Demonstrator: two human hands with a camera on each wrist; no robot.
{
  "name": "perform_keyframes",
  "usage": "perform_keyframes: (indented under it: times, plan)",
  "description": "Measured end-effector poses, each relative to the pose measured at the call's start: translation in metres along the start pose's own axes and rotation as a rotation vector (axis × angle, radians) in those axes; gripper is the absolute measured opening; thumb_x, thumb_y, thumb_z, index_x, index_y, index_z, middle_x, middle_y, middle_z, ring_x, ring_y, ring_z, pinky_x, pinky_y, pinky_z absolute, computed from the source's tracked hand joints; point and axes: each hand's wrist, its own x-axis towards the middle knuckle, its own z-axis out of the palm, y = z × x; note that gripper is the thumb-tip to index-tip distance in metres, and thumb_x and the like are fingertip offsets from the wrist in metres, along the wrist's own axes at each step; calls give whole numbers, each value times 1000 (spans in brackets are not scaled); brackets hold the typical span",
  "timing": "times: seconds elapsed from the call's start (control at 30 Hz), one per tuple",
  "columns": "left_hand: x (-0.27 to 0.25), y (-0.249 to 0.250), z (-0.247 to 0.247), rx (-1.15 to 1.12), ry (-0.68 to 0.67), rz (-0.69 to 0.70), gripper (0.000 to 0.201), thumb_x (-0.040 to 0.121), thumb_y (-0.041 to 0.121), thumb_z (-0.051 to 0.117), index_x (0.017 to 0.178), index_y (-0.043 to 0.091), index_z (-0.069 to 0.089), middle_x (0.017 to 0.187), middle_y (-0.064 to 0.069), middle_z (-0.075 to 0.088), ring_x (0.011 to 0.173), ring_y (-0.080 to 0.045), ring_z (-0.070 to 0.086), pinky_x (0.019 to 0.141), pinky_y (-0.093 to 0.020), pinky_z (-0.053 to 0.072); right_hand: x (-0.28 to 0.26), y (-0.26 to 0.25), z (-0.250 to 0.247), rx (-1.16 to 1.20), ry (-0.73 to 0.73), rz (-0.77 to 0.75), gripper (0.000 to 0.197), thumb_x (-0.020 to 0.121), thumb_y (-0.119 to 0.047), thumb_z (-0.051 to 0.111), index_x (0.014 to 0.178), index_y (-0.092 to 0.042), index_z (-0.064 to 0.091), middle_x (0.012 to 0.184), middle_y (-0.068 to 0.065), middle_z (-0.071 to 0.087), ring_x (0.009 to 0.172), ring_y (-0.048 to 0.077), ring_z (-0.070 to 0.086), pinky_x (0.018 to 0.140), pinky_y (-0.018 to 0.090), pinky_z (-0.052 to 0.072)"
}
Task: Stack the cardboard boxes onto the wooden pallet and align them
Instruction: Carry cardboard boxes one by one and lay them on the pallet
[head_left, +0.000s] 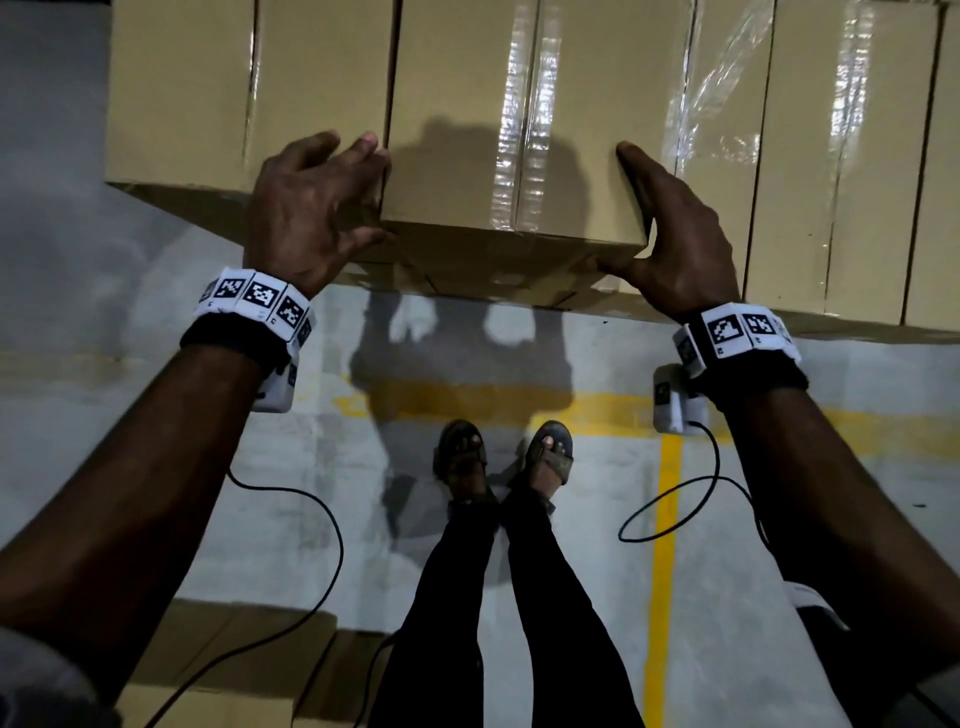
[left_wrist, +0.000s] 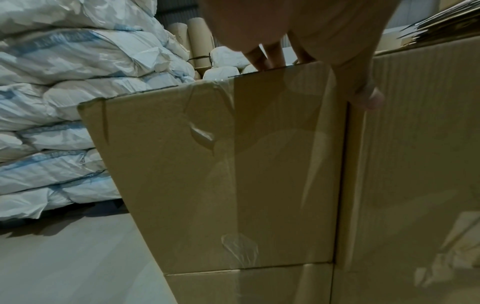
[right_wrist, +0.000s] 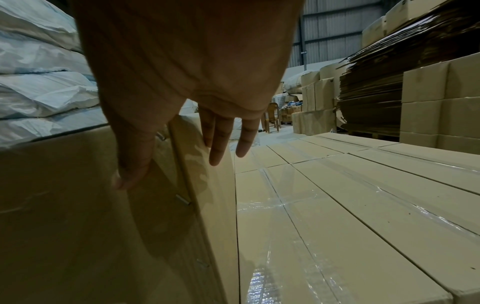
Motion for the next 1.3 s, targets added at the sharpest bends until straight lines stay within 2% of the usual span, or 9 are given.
perform_keyframes:
  times: [0.13,0.27,0.37,0.4,0.57,0.83,1.0,1.17,1.3]
  plan:
    - [1,1,1,-7,39,7,79,76,24,90,147,15,57,147,-6,59,136,-34,50,115,-44,42,5,2,-1,1,3,5,106,76,-40,88,161,-38,26,161,-7,41,143,24,44,112,49,44]
    - [1,2,5,-38,71,-19,71,78,24,89,143,16,61,145,-6,60,134,-33,52,115,-37,40,9,2,-2,1,5,17,108,75,-40,88,161,-40,24,162,-8,40,144,25,44,111,50,44]
    - [0,2,9,-60,78,-51,69,80,24,87,144,19,60,148,-4,58,137,-29,49,116,-20,31,12,2,-2,7,7,23,109,73,-39,89,161,-41,25,161,-8,42,144,25,44,111,50,45]
    - [-1,2,10,-59,80,-46,68,81,25,86,144,19,60,149,-3,58,138,-28,48,117,-19,30,12,3,-2,10,8,20,109,73,-39,89,161,-42,25,161,-8,42,143,24,45,111,51,45]
    - [-2,8,7,17,70,3,64,83,25,83,143,16,61,149,-2,57,138,-32,47,116,-44,37,12,6,0,27,10,5,109,73,-36,89,161,-41,24,161,-8,42,143,24,46,111,51,45]
    - [-5,9,10,27,84,19,62,86,22,81,144,12,59,149,-9,57,138,-38,47,113,-55,40,10,5,1,29,10,-12,106,77,-27,87,162,-37,25,163,-7,39,146,22,41,115,47,42]
    - [-7,12,9,34,81,38,60,89,21,79,144,10,59,149,-9,57,140,-38,46,116,-52,37,8,7,1,17,20,5,109,75,-28,89,160,-47,23,158,-12,47,137,22,53,106,49,50]
    - [-8,13,9,56,71,44,60,91,20,77,147,10,56,150,-8,55,143,-36,44,119,-46,33,7,2,-1,-80,-5,46,107,78,-34,87,158,-54,18,143,-4,61,117,30,62,91,49,55]
    - [-8,12,11,74,65,36,61,92,22,76,149,12,54,153,-5,53,145,-33,41,121,-41,29,8,1,-5,-132,-31,60,107,80,-36,86,159,-54,16,135,2,65,114,33,62,87,50,55]
